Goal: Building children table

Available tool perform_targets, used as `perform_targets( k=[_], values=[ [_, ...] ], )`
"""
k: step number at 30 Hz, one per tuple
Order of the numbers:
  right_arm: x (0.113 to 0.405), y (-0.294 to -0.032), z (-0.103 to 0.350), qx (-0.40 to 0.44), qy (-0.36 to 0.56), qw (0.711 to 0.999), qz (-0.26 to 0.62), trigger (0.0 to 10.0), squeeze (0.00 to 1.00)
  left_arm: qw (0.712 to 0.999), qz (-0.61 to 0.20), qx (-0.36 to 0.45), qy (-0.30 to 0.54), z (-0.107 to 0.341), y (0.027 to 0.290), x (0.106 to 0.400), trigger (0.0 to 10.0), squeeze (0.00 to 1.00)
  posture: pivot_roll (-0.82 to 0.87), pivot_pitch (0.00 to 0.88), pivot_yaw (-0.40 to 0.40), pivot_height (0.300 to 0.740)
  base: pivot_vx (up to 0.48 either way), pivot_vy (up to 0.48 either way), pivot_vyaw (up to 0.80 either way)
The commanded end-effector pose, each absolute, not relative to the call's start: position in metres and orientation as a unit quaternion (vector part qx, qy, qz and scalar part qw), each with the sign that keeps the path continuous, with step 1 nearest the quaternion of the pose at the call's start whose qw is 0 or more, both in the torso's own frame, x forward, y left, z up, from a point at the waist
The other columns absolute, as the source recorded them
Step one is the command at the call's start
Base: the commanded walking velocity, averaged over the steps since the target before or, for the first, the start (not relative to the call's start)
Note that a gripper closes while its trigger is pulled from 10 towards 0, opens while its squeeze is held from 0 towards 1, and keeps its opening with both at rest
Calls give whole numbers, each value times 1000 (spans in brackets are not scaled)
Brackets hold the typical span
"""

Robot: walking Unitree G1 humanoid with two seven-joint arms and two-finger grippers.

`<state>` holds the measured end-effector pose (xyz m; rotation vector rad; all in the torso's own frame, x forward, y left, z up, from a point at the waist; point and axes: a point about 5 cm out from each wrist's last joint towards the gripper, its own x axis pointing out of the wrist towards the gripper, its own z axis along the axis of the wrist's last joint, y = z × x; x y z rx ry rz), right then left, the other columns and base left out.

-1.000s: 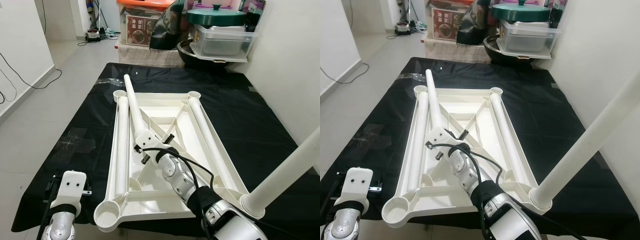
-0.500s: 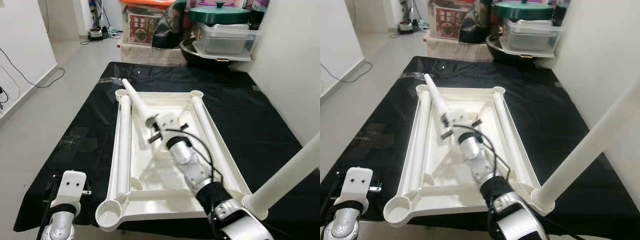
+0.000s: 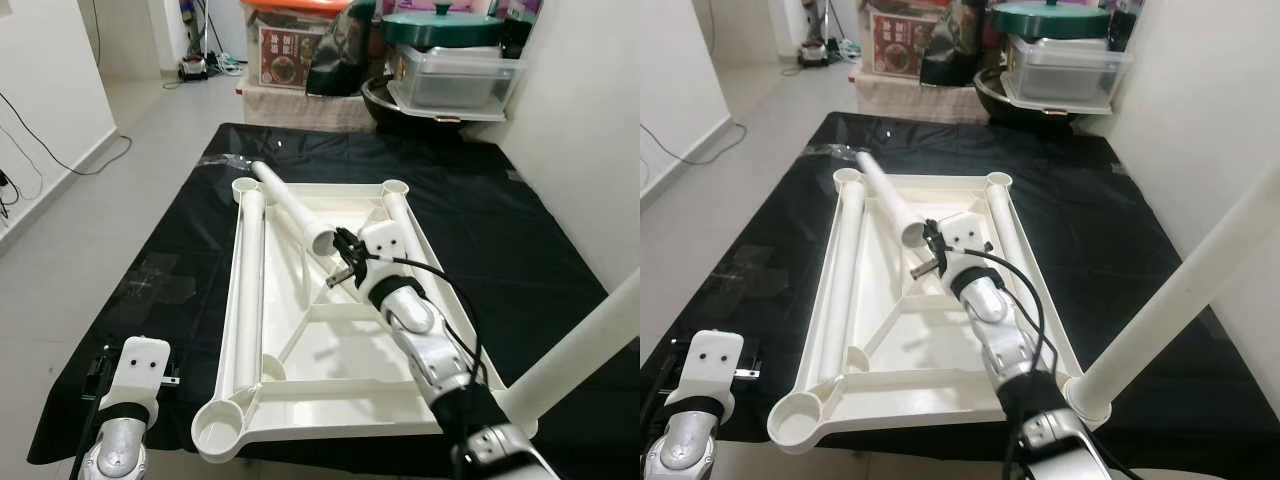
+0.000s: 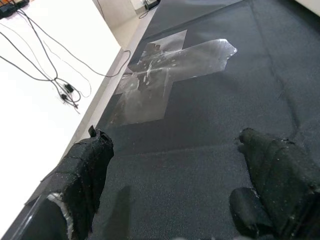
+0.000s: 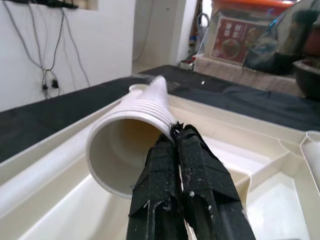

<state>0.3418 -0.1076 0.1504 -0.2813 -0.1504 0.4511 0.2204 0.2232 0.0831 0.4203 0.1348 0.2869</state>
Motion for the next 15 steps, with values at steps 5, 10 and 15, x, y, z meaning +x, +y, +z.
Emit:
perform_targets(
  k=[5,10,15],
  values=[
    [325,-140,155,-140,-72,951,266,0,0,963,140,216,80,78,226,217,10000,0,102,0,-48,740,0,0,0],
    [313,-160,160,-151,-75,948,271,0,0,963,138,215,81,76,224,217,10000,0,80,0,-43,740,0,0,0],
    [301,-173,172,-142,-88,947,274,0,0,965,134,213,78,76,223,220,10000,0,57,0,-30,740,0,0,0]
  ],
)
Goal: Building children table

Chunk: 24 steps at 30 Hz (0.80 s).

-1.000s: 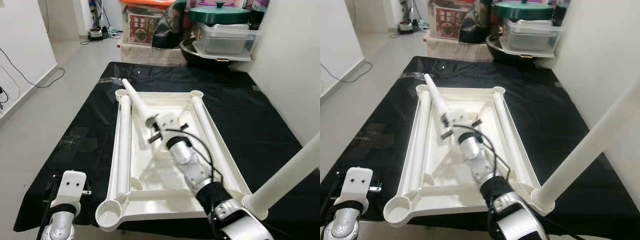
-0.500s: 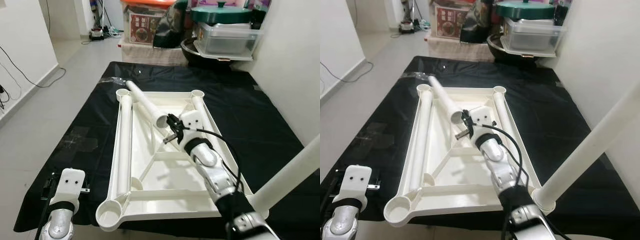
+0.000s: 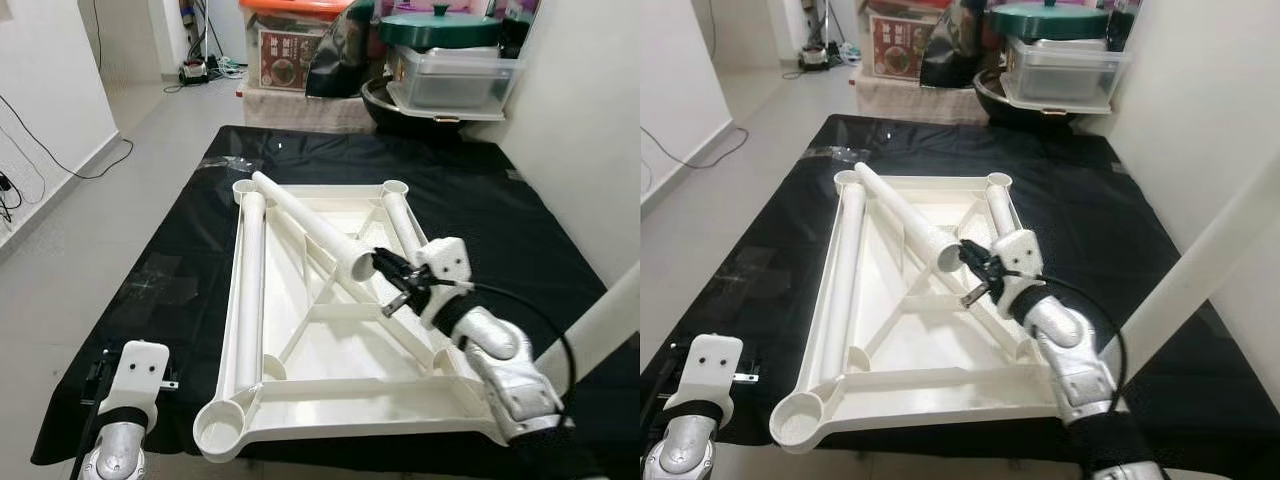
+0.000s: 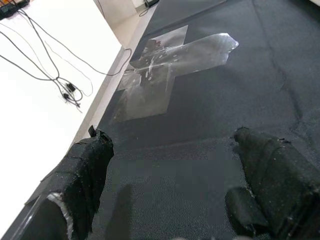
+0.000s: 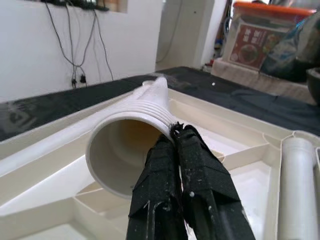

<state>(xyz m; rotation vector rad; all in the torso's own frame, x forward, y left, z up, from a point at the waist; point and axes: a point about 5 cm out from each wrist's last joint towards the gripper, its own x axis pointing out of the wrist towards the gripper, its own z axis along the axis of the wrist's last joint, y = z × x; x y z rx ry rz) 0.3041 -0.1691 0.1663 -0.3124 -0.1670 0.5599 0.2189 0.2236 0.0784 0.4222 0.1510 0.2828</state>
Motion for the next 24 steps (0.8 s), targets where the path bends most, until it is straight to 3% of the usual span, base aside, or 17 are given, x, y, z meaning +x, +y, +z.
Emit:
perform_targets(
  k=[1,13,24],
  values=[
    [299,-173,174,-136,-89,948,275,0,0,966,133,209,75,77,223,222,10000,0,53,0,-24,740,0,0,0],
    [303,-164,188,-7,-103,959,263,0,0,985,117,124,34,96,220,233,10000,0,59,0,-24,740,0,0,0],
    [309,-185,206,137,-97,953,252,0,0,995,37,-75,-51,134,199,245,10000,0,37,0,-4,740,0,0,0]
  ],
)
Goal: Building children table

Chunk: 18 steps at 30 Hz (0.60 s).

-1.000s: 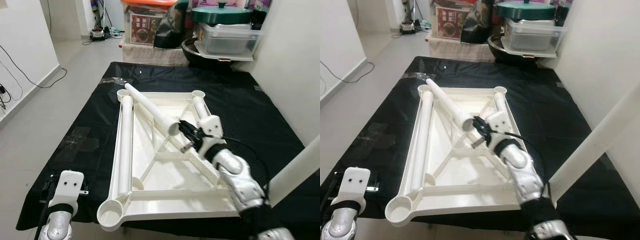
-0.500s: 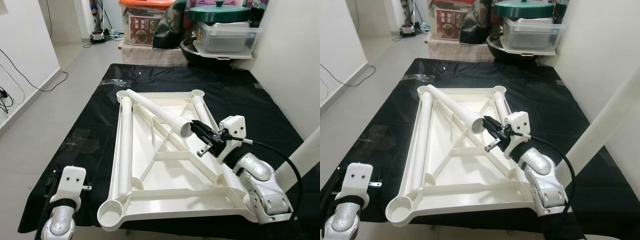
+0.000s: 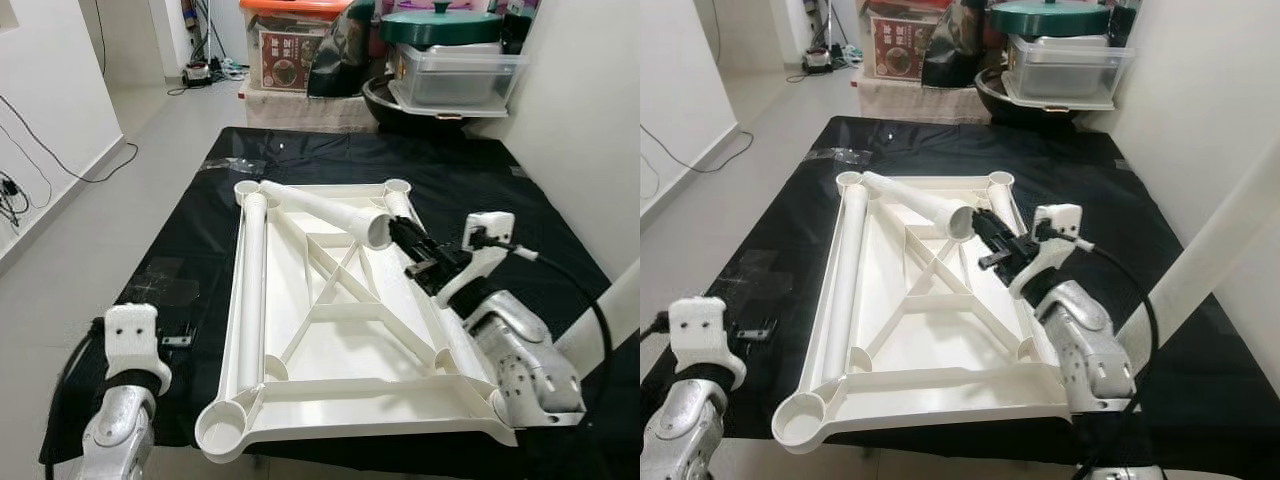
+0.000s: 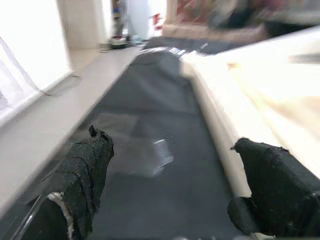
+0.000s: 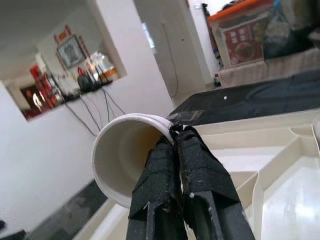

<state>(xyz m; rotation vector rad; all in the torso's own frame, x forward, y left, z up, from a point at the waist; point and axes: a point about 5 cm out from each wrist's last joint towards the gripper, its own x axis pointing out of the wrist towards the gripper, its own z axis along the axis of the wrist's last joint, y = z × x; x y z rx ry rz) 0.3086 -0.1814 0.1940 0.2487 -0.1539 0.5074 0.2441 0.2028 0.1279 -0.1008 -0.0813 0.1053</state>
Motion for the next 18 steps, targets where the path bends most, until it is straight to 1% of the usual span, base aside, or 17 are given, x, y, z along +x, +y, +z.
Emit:
perform_targets(
  k=[1,4,7,10,12,13,14,15,18],
  values=[
    [309,-185,206,137,-97,953,252,0,0,995,37,-75,-51,134,199,245,10000,0,37,0,-4,740,0,0,0],
    [308,-188,207,144,-97,952,250,0,0,995,23,-84,-58,137,195,246,10000,0,35,0,-2,740,0,0,0],
    [307,-197,218,186,-106,944,251,0,0,994,5,-93,-60,139,188,250,10000,0,19,0,10,740,0,0,0],
    [306,-200,222,197,-110,941,252,0,0,993,3,-99,-61,140,187,250,10000,0,19,0,10,740,0,0,0],
    [307,-202,225,212,-114,937,252,0,0,992,1,-114,-63,141,186,251,10000,0,19,0,10,740,0,0,0],
    [307,-204,229,225,-116,933,254,0,0,988,-3,-137,-66,143,185,252,10000,0,13,0,12,740,0,0,0],
    [307,-204,229,225,-116,933,254,0,0,988,-3,-137,-66,143,185,252,10000,0,13,0,12,740,0,0,0],
    [307,-204,232,235,-118,930,257,0,0,985,-8,-157,-68,145,183,254,10000,0,13,0,12,740,0,0,0],
    [307,-204,237,244,-121,926,264,0,0,983,-17,-169,-70,147,181,255,10000,0,13,0,12,740,0,0,0]
  ],
)
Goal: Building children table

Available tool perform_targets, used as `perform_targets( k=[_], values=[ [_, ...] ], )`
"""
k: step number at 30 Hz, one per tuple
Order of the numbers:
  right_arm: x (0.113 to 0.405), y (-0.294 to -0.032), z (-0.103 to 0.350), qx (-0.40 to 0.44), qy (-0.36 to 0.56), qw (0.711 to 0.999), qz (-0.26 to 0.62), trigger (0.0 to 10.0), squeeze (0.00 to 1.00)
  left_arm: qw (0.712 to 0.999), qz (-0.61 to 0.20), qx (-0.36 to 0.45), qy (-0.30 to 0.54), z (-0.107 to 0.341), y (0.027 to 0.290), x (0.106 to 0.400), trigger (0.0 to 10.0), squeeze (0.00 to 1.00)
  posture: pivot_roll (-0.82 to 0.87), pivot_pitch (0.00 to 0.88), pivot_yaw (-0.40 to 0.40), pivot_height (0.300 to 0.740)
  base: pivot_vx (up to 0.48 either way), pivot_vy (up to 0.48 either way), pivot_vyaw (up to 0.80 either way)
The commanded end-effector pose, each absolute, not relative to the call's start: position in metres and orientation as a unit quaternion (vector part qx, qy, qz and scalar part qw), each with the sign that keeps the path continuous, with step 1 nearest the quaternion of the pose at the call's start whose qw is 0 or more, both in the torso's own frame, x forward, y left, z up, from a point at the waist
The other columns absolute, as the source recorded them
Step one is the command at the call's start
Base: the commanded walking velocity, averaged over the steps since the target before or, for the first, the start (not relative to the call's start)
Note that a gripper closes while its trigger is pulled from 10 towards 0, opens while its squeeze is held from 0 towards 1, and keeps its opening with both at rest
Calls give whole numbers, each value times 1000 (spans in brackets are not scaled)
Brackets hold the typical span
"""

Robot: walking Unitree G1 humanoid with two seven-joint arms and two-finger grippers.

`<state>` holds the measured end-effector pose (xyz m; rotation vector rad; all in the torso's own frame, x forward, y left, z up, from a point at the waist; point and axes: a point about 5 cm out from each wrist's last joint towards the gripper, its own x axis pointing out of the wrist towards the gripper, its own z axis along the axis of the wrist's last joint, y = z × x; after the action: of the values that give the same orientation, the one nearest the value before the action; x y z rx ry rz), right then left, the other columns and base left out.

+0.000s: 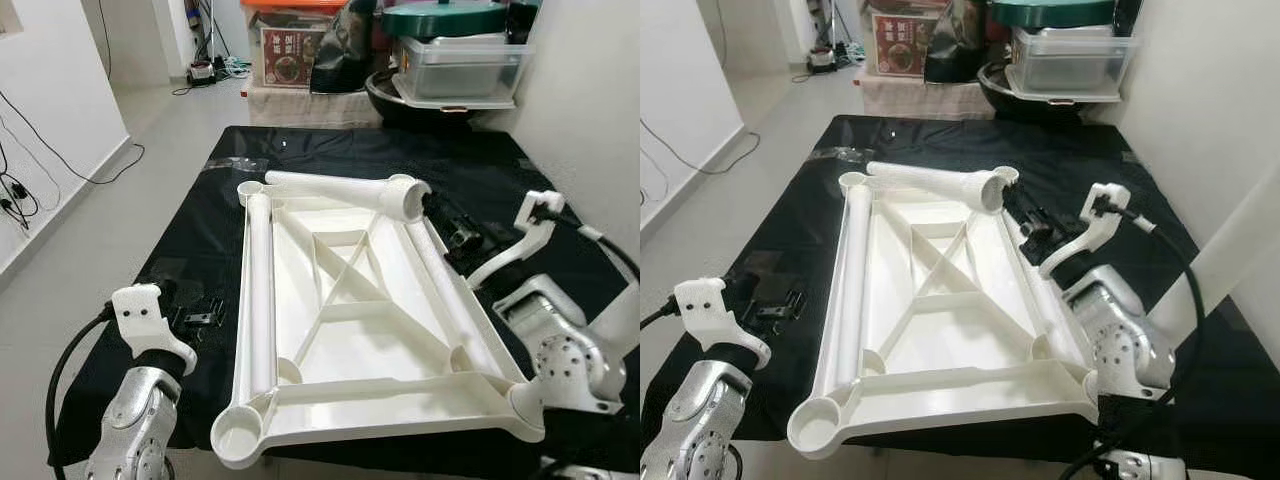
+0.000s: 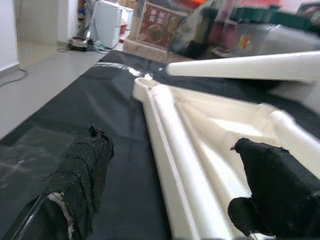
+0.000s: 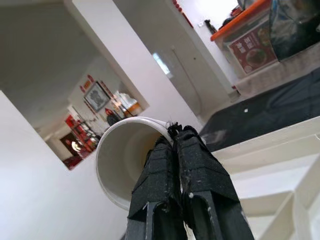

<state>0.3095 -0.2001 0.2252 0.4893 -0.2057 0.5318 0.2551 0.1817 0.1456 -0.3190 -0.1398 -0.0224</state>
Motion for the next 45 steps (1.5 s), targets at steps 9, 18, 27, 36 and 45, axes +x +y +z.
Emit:
perform_targets(
  k=[9,18,27,36,45],
  values=[
    [300,-192,254,296,-134,888,325,0,0,966,-28,-244,-80,153,176,258,10000,0,13,0,12,740,0,0,0],
    [288,-156,244,340,-92,845,404,0,0,911,-113,-388,-85,162,149,272,10000,0,16,0,7,740,0,0,0],
    [288,-157,246,318,-85,845,422,0,0,987,-138,-78,-41,154,156,275,10000,0,31,0,-1,740,0,0,0],
    [262,-155,230,266,-43,826,496,0,0,991,-136,-11,0,135,161,267,10000,0,23,0,5,740,0,0,0],
    [255,-145,229,246,-33,815,523,0,0,987,-137,80,7,128,160,275,10000,0,21,0,7,740,0,0,0]
  ],
)
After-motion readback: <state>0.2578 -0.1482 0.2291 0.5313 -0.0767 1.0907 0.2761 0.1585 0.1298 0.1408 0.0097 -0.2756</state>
